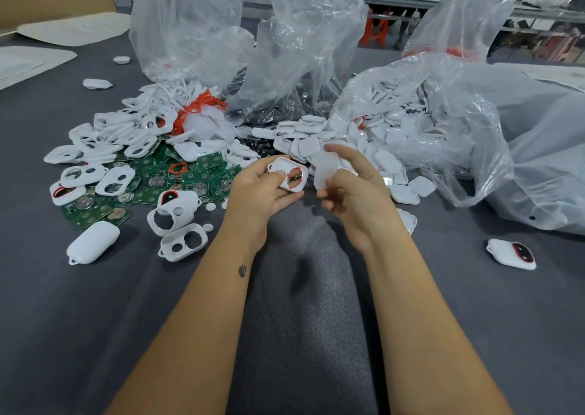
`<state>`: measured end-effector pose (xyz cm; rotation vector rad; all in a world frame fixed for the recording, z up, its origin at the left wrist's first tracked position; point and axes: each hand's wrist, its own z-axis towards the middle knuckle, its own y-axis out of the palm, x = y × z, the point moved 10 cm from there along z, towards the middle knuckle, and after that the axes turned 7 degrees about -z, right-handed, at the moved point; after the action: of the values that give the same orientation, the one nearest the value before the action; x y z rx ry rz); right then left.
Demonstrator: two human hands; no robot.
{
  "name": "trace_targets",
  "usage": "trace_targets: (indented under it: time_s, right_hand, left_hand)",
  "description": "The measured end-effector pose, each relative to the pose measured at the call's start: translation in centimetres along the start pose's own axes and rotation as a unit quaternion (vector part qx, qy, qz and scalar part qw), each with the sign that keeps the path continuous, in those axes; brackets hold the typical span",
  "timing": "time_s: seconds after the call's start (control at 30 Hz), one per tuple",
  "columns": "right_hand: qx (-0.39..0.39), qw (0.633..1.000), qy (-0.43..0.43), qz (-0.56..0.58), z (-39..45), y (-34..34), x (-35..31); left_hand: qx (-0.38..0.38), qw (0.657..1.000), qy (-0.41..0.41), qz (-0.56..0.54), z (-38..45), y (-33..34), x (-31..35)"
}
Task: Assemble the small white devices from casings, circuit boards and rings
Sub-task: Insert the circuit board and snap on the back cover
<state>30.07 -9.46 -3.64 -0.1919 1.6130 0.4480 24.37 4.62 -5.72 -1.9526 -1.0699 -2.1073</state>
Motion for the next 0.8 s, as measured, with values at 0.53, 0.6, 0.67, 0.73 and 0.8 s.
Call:
trace_targets:
  time_s: [0.53,0.6,0.67,0.73,0.8]
  right_hand:
    - [-0.03,0.99,0.068,0.12,-0.2,0.6,1.3]
    - [-0.02,0.994,0.059,0.09,-0.1,0.4,1.2]
    - [-0.02,0.997,0.048,0.057,0.0,0.3,1.1]
    - [-0.033,0.999,0.038,0.01,-0.1,0.5,0.9]
    - [-0.058,0.996,0.034,-0.051,-0.3,0.8,0.8]
  left_hand:
    - [-0.018,0.999,0.007,0.043,0.0,0.4,-0.3]
    - [-0.012,0.999,0.004,0.043,0.0,0.3,-0.3]
    - [-0.011,0.999,0.003,0.046,0.0,0.2,-0.3]
    - [-0.011,0.999,0.0,0.048,0.0,0.2,-0.4]
    - [-0.006,0.999,-0.004,0.044,0.1,0.1,-0.4]
